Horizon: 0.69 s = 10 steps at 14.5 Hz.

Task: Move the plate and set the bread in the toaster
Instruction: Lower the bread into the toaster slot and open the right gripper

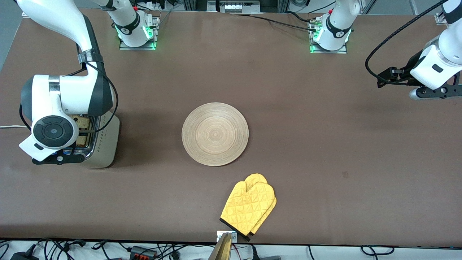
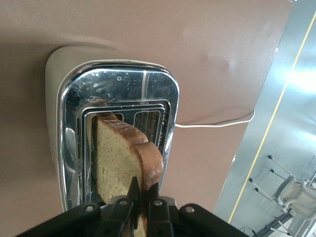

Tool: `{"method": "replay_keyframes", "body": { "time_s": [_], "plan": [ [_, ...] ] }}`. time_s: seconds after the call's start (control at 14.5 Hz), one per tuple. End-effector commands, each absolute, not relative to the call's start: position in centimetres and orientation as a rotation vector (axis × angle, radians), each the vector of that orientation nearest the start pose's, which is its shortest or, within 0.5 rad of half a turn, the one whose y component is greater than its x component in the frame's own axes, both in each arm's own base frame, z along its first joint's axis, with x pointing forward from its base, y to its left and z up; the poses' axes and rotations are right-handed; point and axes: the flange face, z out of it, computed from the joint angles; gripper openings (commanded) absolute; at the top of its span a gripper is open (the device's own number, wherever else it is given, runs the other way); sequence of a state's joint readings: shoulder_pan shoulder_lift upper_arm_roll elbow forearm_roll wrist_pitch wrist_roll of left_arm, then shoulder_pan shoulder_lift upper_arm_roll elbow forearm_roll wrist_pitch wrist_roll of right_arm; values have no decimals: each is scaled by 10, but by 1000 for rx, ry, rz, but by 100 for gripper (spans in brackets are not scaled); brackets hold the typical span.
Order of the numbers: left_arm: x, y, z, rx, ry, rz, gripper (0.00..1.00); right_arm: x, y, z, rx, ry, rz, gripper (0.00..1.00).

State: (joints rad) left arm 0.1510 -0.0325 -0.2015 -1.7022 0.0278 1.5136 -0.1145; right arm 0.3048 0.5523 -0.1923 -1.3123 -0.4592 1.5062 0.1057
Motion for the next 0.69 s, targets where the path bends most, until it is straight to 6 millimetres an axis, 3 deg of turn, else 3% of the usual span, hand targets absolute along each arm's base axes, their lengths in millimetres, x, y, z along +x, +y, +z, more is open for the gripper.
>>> {"method": "replay_keyframes", "body": {
  "time_s": [0.0, 0.07, 0.14, 0.62],
  "plan": [
    [525, -29, 580, -3109, -114, 246, 100, 675, 56, 415, 2513, 65, -365, 22],
    [525, -29, 580, -3113, -114, 247, 100, 674, 54, 414, 2517, 42, -366, 82],
    [525, -29, 580, -3113, -114, 247, 100, 674, 51, 413, 2539, 0, -369, 100],
    [532, -35, 588, -3121, -99, 187, 100, 673, 58, 445, 2642, -50, -301, 100]
  ]
}}
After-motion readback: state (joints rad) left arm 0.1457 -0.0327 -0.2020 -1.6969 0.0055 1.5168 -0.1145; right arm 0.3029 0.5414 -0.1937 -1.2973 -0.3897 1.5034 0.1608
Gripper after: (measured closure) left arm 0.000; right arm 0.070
